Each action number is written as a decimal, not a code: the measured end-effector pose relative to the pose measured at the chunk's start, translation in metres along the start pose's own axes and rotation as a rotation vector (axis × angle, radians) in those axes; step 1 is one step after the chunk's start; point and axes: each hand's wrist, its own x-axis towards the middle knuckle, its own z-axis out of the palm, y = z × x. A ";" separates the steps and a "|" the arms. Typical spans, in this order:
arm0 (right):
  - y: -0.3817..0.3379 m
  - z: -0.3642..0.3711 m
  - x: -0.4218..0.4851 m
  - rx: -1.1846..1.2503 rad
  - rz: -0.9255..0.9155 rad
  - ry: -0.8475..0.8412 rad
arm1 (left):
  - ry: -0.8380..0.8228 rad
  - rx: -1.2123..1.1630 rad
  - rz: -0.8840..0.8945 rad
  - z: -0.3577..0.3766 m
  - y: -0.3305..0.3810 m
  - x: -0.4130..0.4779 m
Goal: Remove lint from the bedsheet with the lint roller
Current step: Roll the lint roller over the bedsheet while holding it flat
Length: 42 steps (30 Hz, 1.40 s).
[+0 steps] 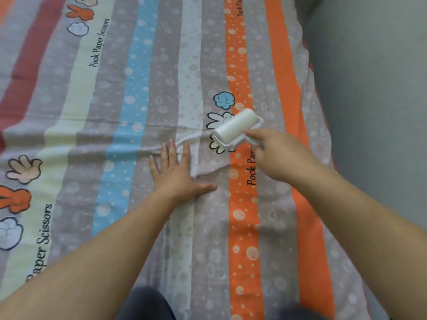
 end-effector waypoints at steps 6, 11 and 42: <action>-0.025 0.051 0.053 0.061 0.009 -0.068 | -0.061 -0.021 0.036 -0.003 -0.007 0.013; 0.013 0.054 0.016 -0.042 0.036 -0.127 | -0.113 -0.061 0.095 -0.010 -0.012 0.009; -0.065 0.045 0.045 0.043 -0.032 -0.027 | -0.046 -0.010 -0.035 -0.002 -0.040 -0.020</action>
